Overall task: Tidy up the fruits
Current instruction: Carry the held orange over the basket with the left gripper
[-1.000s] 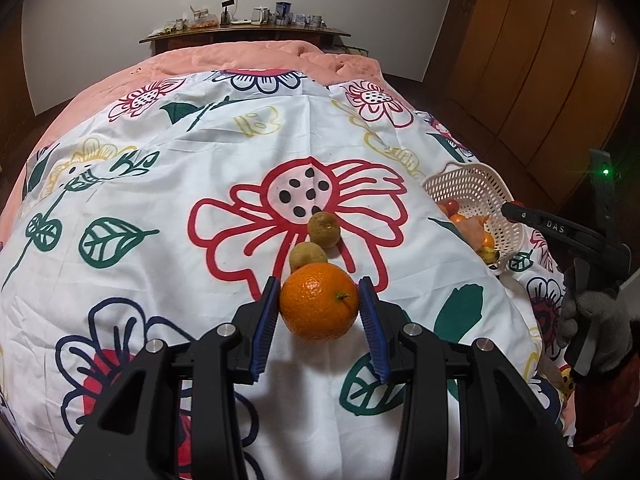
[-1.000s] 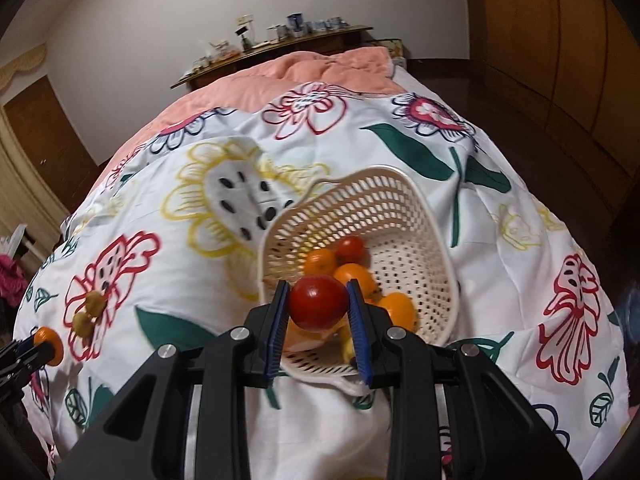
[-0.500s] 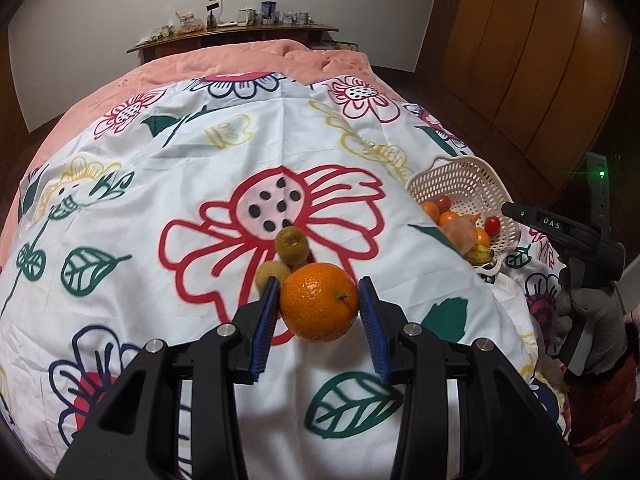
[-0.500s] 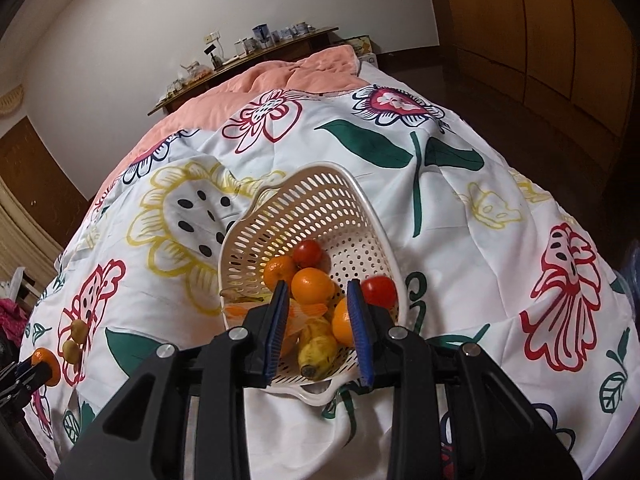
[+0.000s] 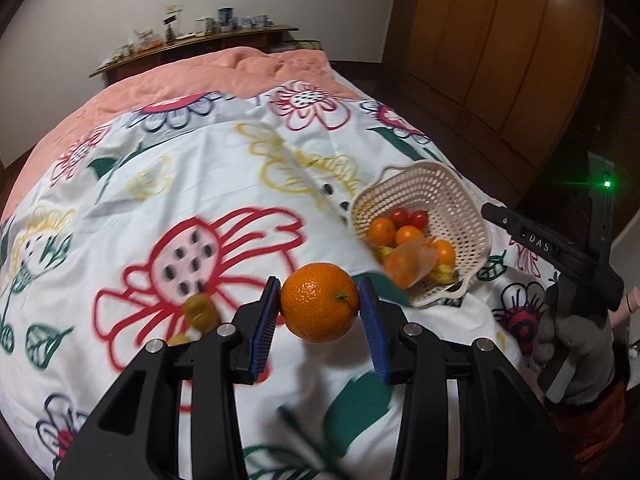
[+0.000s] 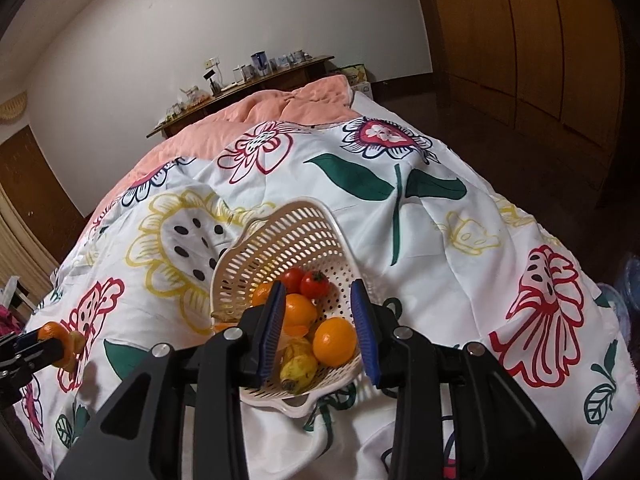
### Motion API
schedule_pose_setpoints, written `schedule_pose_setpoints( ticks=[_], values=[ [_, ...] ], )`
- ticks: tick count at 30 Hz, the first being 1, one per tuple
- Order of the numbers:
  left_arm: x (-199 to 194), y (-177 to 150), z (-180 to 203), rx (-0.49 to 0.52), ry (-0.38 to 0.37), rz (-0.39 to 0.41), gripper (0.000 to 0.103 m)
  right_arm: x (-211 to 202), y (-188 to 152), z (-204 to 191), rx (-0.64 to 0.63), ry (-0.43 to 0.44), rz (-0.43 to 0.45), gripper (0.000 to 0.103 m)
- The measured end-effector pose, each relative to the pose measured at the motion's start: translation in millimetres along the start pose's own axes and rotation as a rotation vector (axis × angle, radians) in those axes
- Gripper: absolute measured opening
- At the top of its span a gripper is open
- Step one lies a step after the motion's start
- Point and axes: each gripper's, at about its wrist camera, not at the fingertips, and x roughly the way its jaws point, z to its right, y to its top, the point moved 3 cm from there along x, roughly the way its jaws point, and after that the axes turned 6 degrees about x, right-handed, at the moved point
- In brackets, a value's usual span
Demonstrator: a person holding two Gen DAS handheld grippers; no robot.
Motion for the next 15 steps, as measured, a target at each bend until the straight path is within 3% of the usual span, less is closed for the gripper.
schedule_pose_setpoints(
  ticks=[15],
  values=[
    [71,59,59,0.082,-0.131,-0.072,0.041,5,-2,19,0.021,-0.005,0.001,0.034]
  ],
)
